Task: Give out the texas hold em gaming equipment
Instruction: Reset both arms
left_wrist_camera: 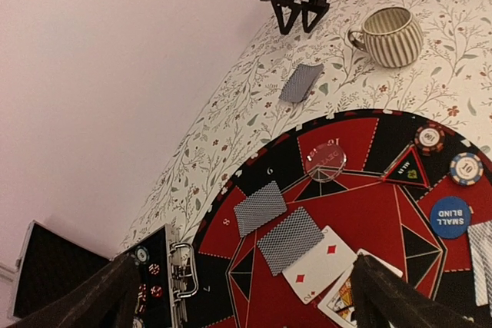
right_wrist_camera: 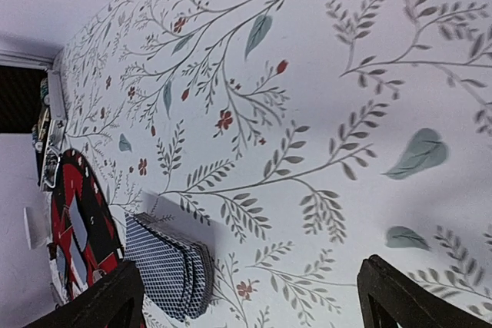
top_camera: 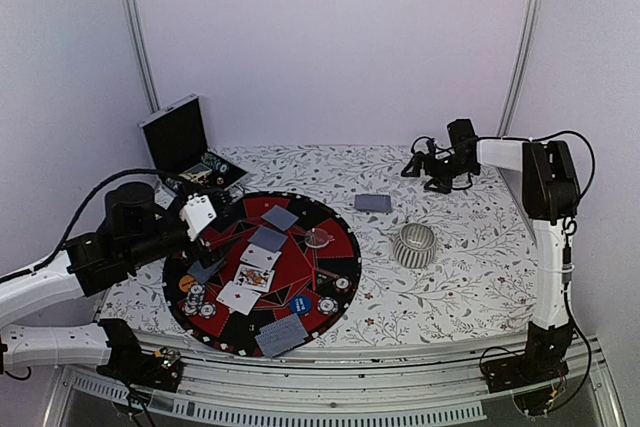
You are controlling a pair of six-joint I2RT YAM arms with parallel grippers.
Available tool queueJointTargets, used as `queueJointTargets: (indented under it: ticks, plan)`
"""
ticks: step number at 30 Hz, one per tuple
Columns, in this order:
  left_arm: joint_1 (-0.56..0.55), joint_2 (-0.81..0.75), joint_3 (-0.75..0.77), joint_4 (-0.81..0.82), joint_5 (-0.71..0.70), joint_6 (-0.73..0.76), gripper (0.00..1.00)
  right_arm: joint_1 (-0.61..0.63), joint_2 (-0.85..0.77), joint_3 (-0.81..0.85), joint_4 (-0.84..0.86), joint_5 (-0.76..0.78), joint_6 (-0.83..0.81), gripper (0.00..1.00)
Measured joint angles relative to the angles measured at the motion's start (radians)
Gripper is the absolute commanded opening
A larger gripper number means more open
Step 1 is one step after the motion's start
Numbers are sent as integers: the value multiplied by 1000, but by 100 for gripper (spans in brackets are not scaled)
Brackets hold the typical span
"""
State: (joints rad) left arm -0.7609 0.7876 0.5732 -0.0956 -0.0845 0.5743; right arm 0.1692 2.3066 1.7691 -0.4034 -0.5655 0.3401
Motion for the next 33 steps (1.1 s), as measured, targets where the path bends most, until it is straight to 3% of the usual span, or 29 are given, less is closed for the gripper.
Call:
queueJointTargets:
  ticks: [6,16,19,22,26,29,33]
  plan:
    - [40,6,0,44,-81,-53,98,-17,-252,-133,15,194,-65,99]
    - [402,113,103,151,-130,-453,98,-54,-1062,-826,524,372,-243,99]
    - [467,149,74,238,-160,-568,98,-154,-1198,-1033,685,372,-253,99]
    - [508,192,-12,358,-239,-631,98,-236,-1286,-1257,832,384,-251,99]
    - [519,270,-193,571,-378,-631,98,-255,-1334,-1499,991,422,-267,99]
    - [525,369,-319,768,-440,-608,98,-255,-1350,-1620,1106,456,-276,99]
    - [535,567,-375,1037,-469,-551,98,-256,-1308,-1676,1258,495,-278,99]
